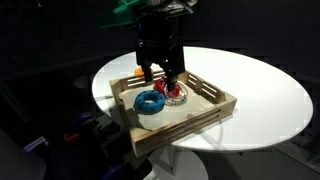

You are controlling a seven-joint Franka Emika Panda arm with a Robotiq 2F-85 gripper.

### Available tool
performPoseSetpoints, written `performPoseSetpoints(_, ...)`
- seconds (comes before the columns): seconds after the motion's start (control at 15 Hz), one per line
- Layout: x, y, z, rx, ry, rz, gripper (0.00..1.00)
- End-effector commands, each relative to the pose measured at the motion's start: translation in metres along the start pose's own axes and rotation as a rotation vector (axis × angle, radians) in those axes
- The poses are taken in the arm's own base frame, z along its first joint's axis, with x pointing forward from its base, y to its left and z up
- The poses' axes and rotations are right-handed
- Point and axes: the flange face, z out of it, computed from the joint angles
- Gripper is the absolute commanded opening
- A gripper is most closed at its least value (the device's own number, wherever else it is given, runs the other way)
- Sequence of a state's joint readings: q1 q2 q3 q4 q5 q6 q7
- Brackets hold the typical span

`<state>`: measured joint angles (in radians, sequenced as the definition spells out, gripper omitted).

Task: Pick up the blue ring and put it on the table

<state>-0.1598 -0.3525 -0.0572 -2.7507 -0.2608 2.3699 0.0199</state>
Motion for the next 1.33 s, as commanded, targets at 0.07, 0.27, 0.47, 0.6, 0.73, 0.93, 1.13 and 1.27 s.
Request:
performPoseSetpoints(0.07,-0.003,-0.004,0.018,0.021,0.016,0.016,1.00)
performPoseSetpoints(0.27,0.003,-0.002,0.027,0.025,0.035,0.018,1.00)
performPoseSetpoints(0.47,0.007,-0.002,0.037,0.028,0.046,0.016,1.00)
performPoseSetpoints(0.6,0.008,-0.003,0.046,0.030,0.042,0.015,1.00)
performPoseSetpoints(0.73,0.009,-0.004,0.055,0.031,0.033,0.014,1.00)
performPoseSetpoints(0.93,0.008,-0.005,0.067,0.032,0.014,0.013,1.00)
performPoseSetpoints(1.13,0.007,-0.006,0.074,0.031,0.001,0.013,0.66)
performPoseSetpoints(1.27,0.007,-0.006,0.075,0.030,-0.007,0.014,0.49)
